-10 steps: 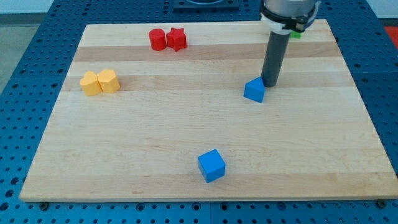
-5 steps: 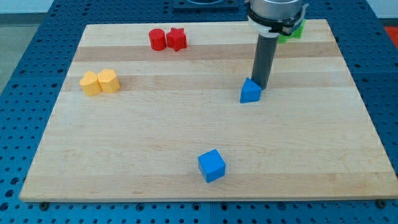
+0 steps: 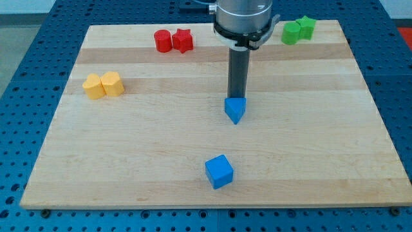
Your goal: Slide the blue triangle closer to blue cube
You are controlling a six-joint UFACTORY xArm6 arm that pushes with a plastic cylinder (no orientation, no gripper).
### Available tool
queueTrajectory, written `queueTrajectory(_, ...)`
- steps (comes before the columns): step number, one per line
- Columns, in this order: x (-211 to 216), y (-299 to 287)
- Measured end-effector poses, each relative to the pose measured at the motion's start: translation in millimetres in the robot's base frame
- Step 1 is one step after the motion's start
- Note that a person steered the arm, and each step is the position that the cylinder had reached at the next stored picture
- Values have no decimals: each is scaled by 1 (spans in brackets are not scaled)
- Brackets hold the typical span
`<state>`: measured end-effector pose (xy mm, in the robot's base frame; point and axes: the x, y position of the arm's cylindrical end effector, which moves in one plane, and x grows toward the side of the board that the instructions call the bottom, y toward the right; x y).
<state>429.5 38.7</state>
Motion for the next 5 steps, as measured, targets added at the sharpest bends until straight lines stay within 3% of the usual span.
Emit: queueTrajectory(5,50,0)
